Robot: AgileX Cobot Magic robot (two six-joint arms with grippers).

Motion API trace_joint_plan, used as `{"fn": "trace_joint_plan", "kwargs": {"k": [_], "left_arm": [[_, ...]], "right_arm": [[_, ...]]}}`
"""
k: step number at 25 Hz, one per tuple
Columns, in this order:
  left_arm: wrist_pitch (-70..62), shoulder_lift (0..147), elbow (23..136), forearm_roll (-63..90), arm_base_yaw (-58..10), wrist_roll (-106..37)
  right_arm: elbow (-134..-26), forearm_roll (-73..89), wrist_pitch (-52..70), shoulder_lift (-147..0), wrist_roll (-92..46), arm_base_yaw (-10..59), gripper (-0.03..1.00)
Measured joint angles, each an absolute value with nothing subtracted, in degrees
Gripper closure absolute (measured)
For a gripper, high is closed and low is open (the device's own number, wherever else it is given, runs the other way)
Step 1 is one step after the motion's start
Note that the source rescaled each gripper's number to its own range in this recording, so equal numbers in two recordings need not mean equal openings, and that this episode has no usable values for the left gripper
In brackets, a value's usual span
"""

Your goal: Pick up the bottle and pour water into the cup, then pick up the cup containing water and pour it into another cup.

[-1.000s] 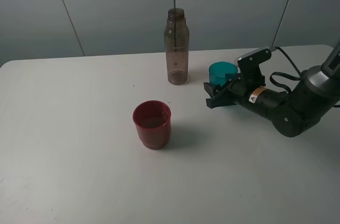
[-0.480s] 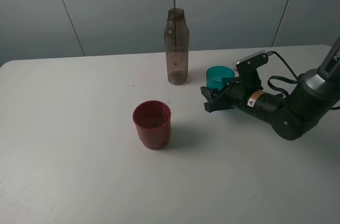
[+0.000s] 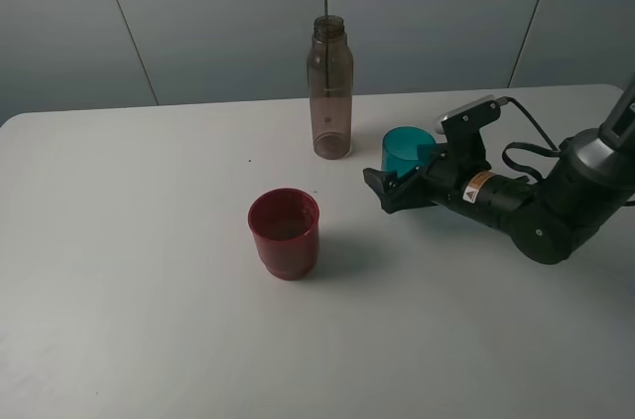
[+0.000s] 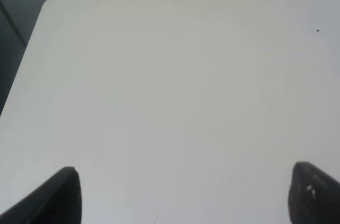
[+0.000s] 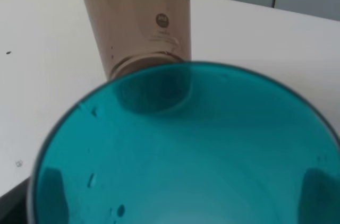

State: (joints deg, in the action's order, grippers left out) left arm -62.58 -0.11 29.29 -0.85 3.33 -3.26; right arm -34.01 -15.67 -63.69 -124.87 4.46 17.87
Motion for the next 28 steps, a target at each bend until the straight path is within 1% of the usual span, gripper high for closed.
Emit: {"fn": "trace_joint_plan", "kwargs": {"k": [6, 10, 12, 14, 18, 20, 22, 24, 27, 28], "left_arm": [[-62.58, -0.11, 29.29, -0.85, 3.33, -3.26], [-62.58, -0.11, 29.29, -0.85, 3.33, -3.26], [-62.58, -0.11, 29.29, -0.85, 3.33, -3.26], [-62.58, -0.11, 29.29, -0.85, 3.33, -3.26], [-62.58, -0.11, 29.29, -0.85, 3.33, -3.26], [-62.58, -0.11, 29.29, -0.85, 3.33, -3.26], [-62.58, -0.11, 29.29, -0.85, 3.33, -3.26], [-62.58, -0.11, 29.29, -0.85, 3.33, -3.26], [-62.58, -0.11, 29.29, -0.85, 3.33, -3.26], [-62.58, -0.11, 29.29, -0.85, 3.33, -3.26]], "right_arm": [[-31.98, -13.95, -61.68, -115.01, 4.55, 17.87, -0.03], [-31.61, -15.51, -53.64, -105.68, 6.65, 17.87, -0.03], [-31.61, -17.04, -47.14, -100.08, 8.70, 17.87, -0.03], [-31.61, -18.96, -39.24, -94.82, 11.71, 17.87, -0.03], [-31.61, -20.43, -19.74, -83.87, 19.20, 17.87, -0.03], [-32.25, -19.73, -6.52, -78.34, 21.33, 17.87, -0.03], [-33.77, -16.97, 7.10, -73.22, 20.82, 17.87, -0.03], [-35.80, -13.05, 18.61, -68.60, 17.25, 17.87, -0.03], [-38.80, -7.26, 33.90, -61.64, 13.93, 17.87, -0.03], [-39.59, -5.94, 37.23, -59.50, 13.56, 17.87, -0.03]]}}
